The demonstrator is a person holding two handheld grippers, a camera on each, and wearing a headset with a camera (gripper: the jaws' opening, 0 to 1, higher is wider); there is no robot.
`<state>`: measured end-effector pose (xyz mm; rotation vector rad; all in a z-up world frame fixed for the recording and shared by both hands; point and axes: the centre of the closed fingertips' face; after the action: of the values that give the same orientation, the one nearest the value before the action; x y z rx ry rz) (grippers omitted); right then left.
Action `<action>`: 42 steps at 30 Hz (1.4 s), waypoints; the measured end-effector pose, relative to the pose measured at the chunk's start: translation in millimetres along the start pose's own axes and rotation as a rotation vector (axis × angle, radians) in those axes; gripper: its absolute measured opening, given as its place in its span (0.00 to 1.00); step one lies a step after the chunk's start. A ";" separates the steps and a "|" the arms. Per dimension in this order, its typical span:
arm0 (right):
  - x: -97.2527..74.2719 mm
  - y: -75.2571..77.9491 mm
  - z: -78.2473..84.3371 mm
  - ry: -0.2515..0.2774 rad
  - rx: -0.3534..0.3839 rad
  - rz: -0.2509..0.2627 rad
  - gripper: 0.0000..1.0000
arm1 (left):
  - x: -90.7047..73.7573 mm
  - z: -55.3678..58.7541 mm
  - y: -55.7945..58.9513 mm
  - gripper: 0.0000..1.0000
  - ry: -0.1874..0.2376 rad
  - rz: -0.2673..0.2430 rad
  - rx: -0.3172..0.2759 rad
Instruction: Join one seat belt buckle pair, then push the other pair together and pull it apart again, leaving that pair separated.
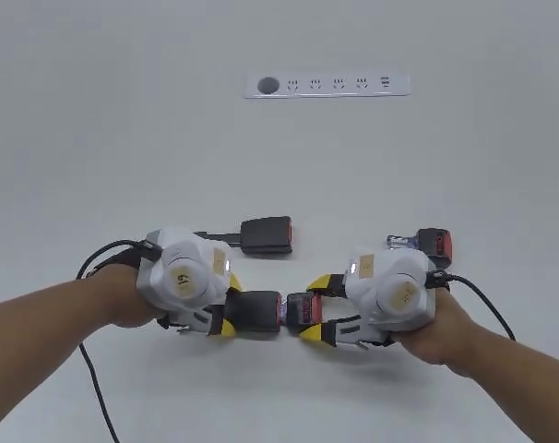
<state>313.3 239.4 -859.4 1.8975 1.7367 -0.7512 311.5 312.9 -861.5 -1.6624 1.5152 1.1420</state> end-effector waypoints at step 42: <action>-6.6 -3.0 1.4 0.073 -0.002 0.045 0.33 | -2.7 0.1 0.3 0.31 0.125 0.007 0.015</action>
<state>309.9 233.9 -855.9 1.9784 1.7308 -0.6707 311.3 314.2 -859.0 -1.7476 1.6036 1.0444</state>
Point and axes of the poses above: the centre of the closed fingertips' face, and the gripper's own axes: x roughly forward along the fingers, y roughly to its right, z roughly out of its underside, and after that the axes turned 6 degrees about -x, right-handed
